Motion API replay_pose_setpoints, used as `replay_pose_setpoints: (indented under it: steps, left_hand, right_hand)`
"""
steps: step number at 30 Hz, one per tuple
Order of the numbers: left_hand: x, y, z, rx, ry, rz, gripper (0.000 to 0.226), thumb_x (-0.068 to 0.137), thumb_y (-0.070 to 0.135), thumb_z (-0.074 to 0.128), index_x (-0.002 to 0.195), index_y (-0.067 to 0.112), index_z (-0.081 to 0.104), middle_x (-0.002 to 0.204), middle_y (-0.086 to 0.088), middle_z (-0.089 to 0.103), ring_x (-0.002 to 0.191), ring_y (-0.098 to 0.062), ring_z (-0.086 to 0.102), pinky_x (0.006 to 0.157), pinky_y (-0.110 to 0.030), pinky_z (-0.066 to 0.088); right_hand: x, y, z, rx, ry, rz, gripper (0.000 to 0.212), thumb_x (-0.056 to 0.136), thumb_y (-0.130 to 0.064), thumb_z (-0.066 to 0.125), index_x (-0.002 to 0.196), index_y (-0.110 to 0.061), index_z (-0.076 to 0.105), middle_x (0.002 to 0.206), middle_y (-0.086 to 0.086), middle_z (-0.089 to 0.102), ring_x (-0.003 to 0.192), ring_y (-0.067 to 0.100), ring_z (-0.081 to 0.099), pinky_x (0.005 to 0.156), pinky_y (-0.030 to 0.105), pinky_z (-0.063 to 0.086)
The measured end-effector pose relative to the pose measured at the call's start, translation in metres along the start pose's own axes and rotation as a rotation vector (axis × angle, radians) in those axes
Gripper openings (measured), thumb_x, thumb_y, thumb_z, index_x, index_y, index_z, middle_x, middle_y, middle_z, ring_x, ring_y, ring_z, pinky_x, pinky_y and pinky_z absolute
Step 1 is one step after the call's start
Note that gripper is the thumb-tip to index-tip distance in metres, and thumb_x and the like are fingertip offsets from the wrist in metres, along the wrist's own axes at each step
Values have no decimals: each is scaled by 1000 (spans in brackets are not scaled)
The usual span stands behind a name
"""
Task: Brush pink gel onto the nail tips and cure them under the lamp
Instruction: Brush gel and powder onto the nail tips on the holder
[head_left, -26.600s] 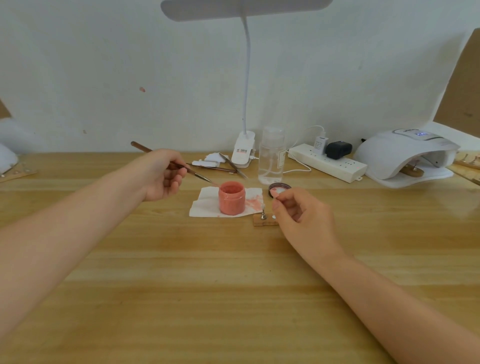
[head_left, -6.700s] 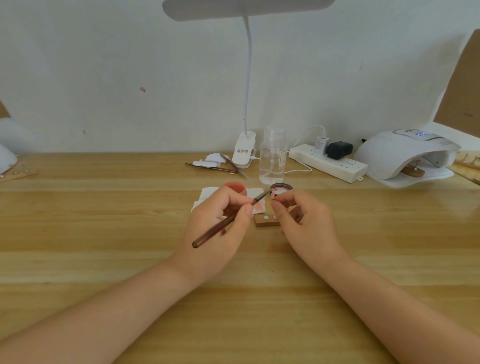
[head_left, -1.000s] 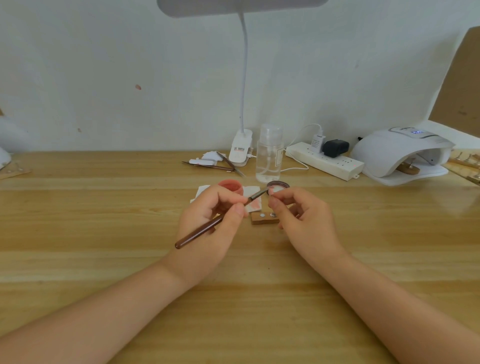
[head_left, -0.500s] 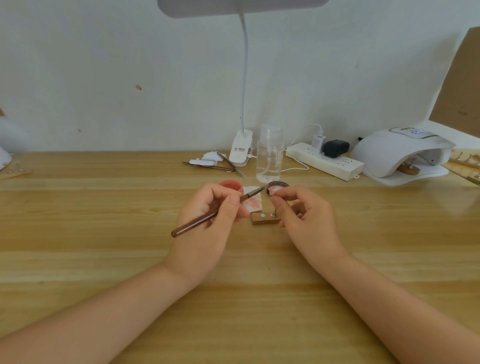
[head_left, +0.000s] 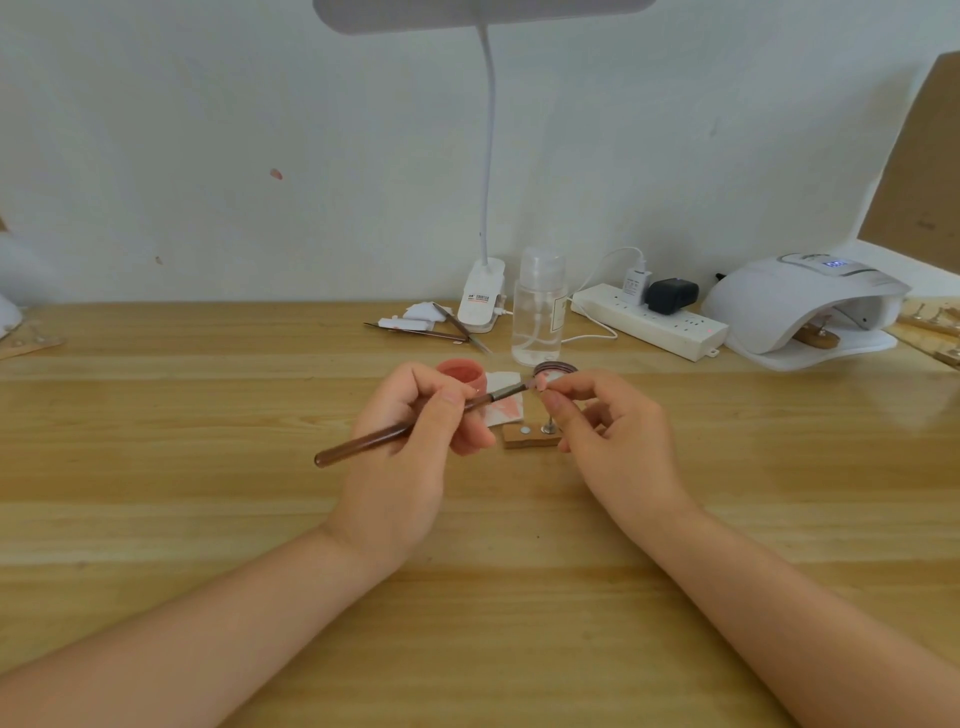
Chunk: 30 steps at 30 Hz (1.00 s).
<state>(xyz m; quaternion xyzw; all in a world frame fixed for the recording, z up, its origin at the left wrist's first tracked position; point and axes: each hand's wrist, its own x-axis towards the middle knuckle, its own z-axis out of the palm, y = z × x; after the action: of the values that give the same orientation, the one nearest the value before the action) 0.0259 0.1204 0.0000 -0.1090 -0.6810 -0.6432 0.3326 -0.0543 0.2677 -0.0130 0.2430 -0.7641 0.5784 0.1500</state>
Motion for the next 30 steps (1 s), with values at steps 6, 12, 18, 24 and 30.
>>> replay_pose_setpoints:
  steps: [6, 12, 18, 24, 30]
  left_hand:
    - [-4, -8, 0, 98, -120, 58, 10, 88, 32, 53, 91, 29, 62, 92, 5, 72, 117, -29, 57, 93, -45, 49]
    - [-5, -6, -1, 153, -167, 71, 10, 86, 34, 55, 92, 38, 62, 97, 14, 71, 103, -13, 66, 89, -30, 52]
    - [-5, -6, -6, 241, -163, 186, 12, 87, 27, 51, 86, 37, 57, 81, 9, 68, 81, -5, 65, 79, -14, 45]
    - [-3, -9, -5, 200, -194, 125, 14, 87, 30, 57, 95, 40, 62, 95, 10, 71, 101, -18, 67, 86, -26, 51]
    - [-4, -7, -9, 219, -179, 173, 10, 87, 27, 51, 90, 33, 57, 81, 13, 67, 85, -5, 64, 79, -16, 45]
  right_hand:
    - [-2, -2, 1, 30, -7, -23, 26, 86, -17, 67, 80, -42, 61, 81, -20, 67, 57, 7, 59, 59, 29, 52]
    - [-2, -3, 0, 46, -2, -17, 22, 87, -16, 67, 81, -38, 63, 82, -16, 68, 57, 5, 59, 61, 37, 54]
    - [-2, -2, 0, 53, 11, 6, 21, 87, -17, 67, 84, -37, 64, 83, -16, 68, 58, 13, 59, 62, 41, 54]
    - [-2, -2, 0, 41, 12, -1, 22, 86, -18, 67, 83, -39, 63, 83, -17, 68, 58, 14, 60, 61, 39, 54]
    - [-1, -2, -1, 37, 9, 21, 19, 87, -19, 66, 85, -37, 64, 82, -14, 68, 60, 15, 60, 63, 44, 54]
